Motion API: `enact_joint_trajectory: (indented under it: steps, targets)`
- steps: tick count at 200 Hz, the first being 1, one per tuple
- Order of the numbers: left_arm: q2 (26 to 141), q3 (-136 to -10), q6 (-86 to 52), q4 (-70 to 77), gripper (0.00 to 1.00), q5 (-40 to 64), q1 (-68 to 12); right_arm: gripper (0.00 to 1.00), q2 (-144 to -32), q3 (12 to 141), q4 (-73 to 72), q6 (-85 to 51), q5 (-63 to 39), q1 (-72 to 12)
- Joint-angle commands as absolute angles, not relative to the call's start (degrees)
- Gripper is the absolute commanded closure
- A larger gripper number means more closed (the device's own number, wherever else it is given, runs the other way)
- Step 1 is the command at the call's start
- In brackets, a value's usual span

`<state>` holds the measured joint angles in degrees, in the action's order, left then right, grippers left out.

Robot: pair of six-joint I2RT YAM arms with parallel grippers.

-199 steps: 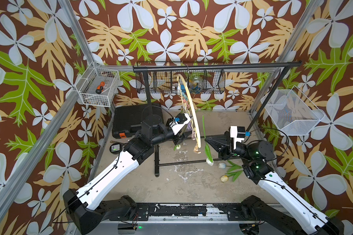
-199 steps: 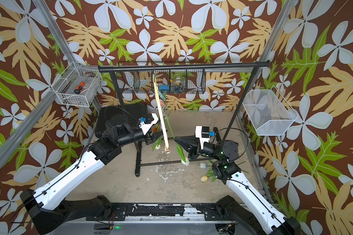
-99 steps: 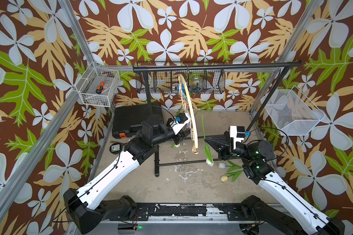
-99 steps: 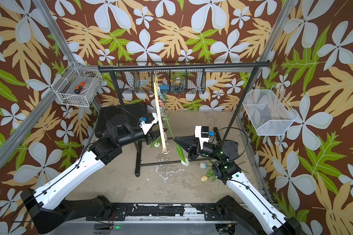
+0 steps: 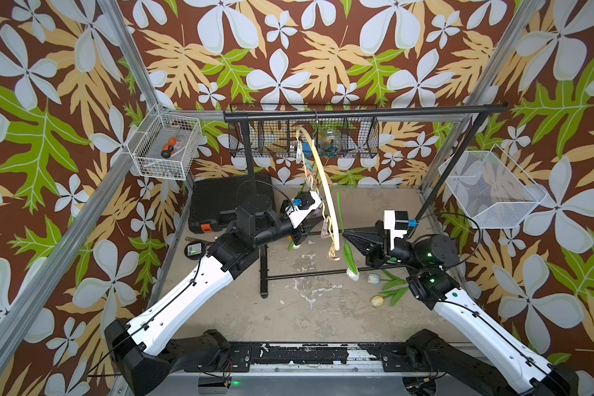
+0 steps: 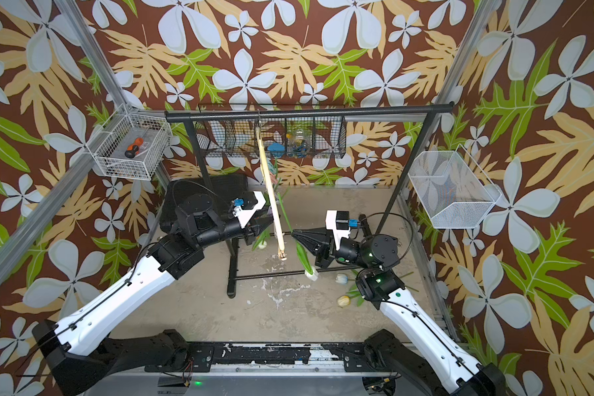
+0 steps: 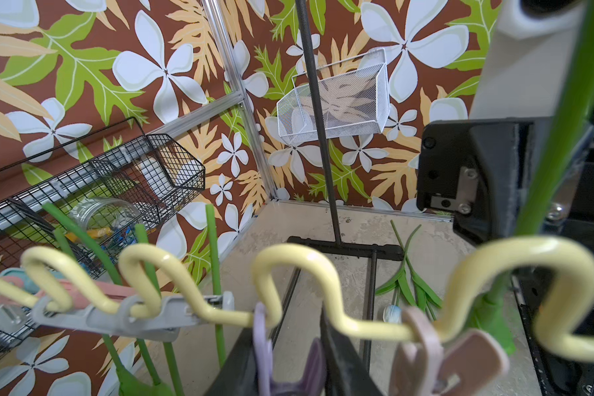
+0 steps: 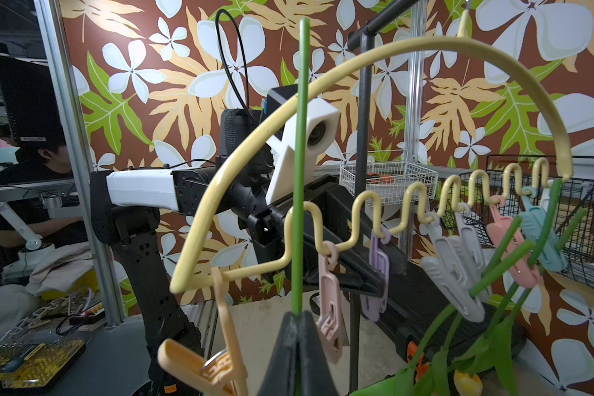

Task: Dry the flowers on a clothes hanger
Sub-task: Open the clamp at the hanger.

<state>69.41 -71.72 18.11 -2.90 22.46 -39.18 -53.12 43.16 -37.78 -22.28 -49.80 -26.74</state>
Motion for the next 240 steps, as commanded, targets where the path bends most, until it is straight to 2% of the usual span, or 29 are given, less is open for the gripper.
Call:
enact_joint_trajectory:
  steps: [1, 36, 72, 95, 170, 240]
  targets:
    - [69.0, -71.2, 17.2, -0.8, 0.72, 24.4, -39.3, 1.00, -53.2, 43.1, -39.3, -22.8, -48.5, -26.8]
    - [68.7, -70.3, 15.6, 1.8, 0.75, 25.9, -39.3, 1.00, -52.9, 41.6, -39.3, -23.8, -43.3, -26.8]
    - [68.6, -68.7, 11.8, 6.4, 0.76, 28.1, -39.3, 1.00, -51.1, 35.0, -44.0, -29.3, -29.1, -26.8]
    - [69.1, -68.2, 9.4, 8.6, 0.77, 30.1, -39.3, 1.00, -51.6, 30.8, -49.3, -34.3, -24.7, -26.8]
    - [70.1, -66.7, 5.4, 13.6, 0.79, 30.8, -39.3, 1.00, -61.9, 26.2, -68.2, -47.1, -26.2, -29.6]
    - [70.4, -65.0, 3.7, 16.8, 0.81, 29.7, -39.3, 1.00, -67.2, 25.7, -75.2, -50.4, -23.8, -34.1]
